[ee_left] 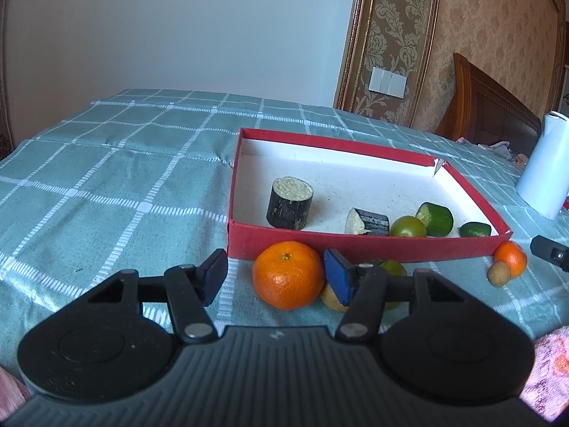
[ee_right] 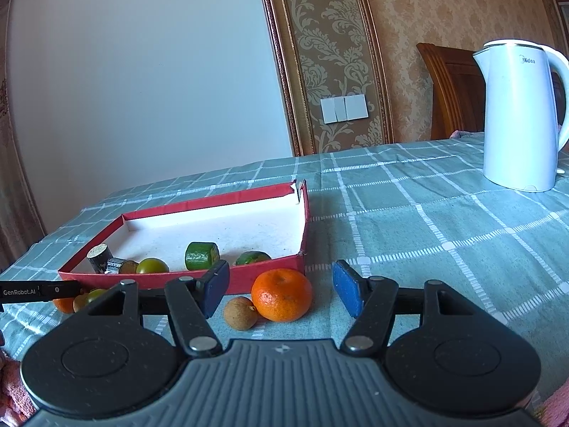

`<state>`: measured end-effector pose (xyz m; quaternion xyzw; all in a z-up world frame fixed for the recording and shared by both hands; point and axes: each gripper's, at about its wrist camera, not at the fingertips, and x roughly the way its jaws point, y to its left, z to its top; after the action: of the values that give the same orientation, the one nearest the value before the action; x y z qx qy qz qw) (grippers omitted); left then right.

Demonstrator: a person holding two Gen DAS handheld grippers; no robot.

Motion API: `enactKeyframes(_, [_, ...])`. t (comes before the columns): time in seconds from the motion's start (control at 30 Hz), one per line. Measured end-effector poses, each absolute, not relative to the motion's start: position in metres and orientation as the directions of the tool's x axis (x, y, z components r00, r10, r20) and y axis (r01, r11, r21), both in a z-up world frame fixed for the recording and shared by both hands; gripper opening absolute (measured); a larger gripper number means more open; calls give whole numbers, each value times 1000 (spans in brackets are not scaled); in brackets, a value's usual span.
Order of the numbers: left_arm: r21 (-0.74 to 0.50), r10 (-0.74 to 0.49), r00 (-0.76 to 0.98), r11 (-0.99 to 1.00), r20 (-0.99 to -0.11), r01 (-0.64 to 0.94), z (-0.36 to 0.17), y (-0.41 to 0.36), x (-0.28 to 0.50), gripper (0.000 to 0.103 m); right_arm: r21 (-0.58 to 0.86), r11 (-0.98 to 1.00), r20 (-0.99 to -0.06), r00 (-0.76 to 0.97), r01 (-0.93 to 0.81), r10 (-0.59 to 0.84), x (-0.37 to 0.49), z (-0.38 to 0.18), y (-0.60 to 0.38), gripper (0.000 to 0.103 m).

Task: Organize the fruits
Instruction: 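Move the left gripper to the mandarin orange and close it, then carry the orange into the red tray and open the left gripper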

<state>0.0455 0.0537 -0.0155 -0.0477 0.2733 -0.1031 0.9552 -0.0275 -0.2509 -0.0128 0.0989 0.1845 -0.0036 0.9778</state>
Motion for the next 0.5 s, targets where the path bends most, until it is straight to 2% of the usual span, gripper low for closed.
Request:
enactKeyframes(0.03, [-152, -230, 829, 973, -510, 176, -16, 54, 45, 54, 192, 980, -362, 932, 44, 29, -27, -13, -251, 64])
enactKeyframes(0.13, [-164, -263, 826, 964, -498, 209, -16, 54, 43, 40, 192, 980, -361, 932, 43, 29, -27, -13, -251, 64])
enactKeyframes(0.5, [-165, -244, 836, 969, -491, 186, -8, 53, 39, 39, 204, 978, -372, 928, 44, 36, -25, -14, -253, 64])
